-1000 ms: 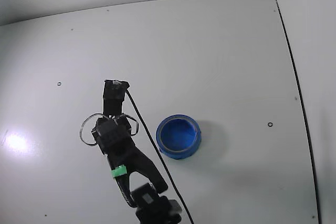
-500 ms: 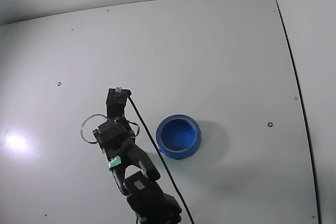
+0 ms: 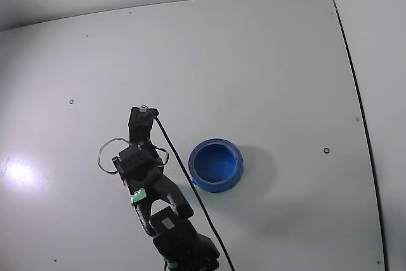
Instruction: Grasp a block and put it in the bin.
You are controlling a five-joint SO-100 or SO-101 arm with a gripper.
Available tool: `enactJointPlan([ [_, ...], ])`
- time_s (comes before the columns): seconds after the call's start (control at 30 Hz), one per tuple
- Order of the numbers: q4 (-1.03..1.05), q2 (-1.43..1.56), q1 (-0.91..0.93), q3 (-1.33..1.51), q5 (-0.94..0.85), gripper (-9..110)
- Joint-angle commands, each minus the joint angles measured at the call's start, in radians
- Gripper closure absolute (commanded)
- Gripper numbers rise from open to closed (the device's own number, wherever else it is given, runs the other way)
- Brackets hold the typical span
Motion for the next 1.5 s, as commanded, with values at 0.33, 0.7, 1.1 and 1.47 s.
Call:
enactJointPlan([
  [0.33,-0.014,0.032,-0.106,-0.072,0.075,75],
  [0.7,-0.014,0.025,-0.104,-0.075,0.075,75],
  [1.1,-0.015,0.002,-0.106,-0.069,0.075,75],
  [1.47,-0.015,-0.094,-0.107,-0.069,0.077,75],
])
